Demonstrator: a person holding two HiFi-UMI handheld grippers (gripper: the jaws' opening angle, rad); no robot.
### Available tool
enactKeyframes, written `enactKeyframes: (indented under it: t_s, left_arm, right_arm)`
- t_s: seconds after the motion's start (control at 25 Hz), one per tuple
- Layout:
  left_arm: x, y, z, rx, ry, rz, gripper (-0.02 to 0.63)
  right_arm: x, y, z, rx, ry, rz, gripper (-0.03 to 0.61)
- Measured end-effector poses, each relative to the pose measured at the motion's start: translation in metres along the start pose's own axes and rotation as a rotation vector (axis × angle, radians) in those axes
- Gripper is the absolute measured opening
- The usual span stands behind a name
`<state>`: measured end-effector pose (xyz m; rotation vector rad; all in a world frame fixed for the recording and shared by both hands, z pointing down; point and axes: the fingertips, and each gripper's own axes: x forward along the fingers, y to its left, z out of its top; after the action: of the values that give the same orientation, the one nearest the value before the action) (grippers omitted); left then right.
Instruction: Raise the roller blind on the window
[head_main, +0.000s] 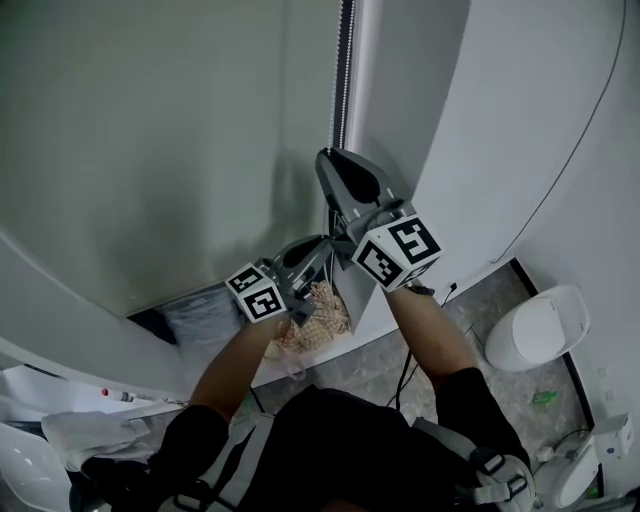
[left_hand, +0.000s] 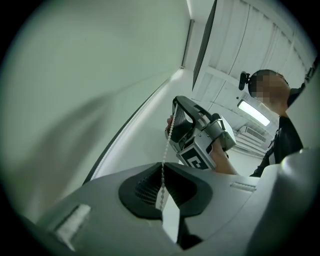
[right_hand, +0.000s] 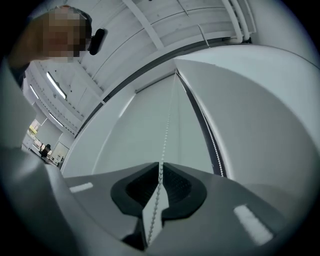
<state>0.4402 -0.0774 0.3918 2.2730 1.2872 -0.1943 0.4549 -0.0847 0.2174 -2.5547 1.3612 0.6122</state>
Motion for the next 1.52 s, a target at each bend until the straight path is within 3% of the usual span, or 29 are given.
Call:
enactKeyframes:
  t_s: [0.28,0.4,0.48,0.6,0.72,0.8,0.92,1.08,1.28,1.52]
  left_arm:
    - [-0.007,0.006,0.002,0.01,-0.001,0.0,0.017]
    - [-0.005,0.009,-0.013,0.02,0.039,0.007,0.017]
    - [-0.011,0.02,-0.041,0.014,0.107,0.045,0.016]
    - [-0.034,0.04,-0.108,-0.026,0.278,0.126,0.017]
    - [-0.063,0.038,-0.169,-0.019,0.439,0.124,0.021]
    - [-0.073,0.031,-0.18,-0.003,0.474,0.094,0.099]
    - [-0.077,0.034,-0.149,0.026,0.419,0.08,0.144]
    - [-0.056,0.038,-0.059,0.095,0.236,0.064,0.145]
    - [0.008,-0.003,0.05,0.17,0.067,-0.084,0.145]
    - [0.069,-0.046,0.112,0.087,-0.026,-0.286,0.146]
  right_arm:
    - [-0.009,0.002,0.0,-0.034,-0.064,-0.001,0.018]
    - [-0.022,0.004,-0.009,-0.063,-0.063,-0.003,0.016]
    - [-0.033,0.006,-0.033,-0.068,-0.012,0.001,0.015]
    - [-0.061,0.009,-0.103,-0.068,0.143,0.008,0.015]
    - [-0.101,0.009,-0.175,-0.067,0.312,0.005,0.015]
    - [-0.116,0.006,-0.189,-0.037,0.341,-0.016,0.015]
    - [-0.119,0.003,-0.186,-0.013,0.35,-0.012,0.015]
    - [-0.123,0.003,-0.182,0.025,0.33,-0.019,0.015]
    - [-0.123,0.011,-0.181,0.032,0.329,-0.013,0.015]
    - [-0.125,0.011,-0.177,0.044,0.305,-0.024,0.016]
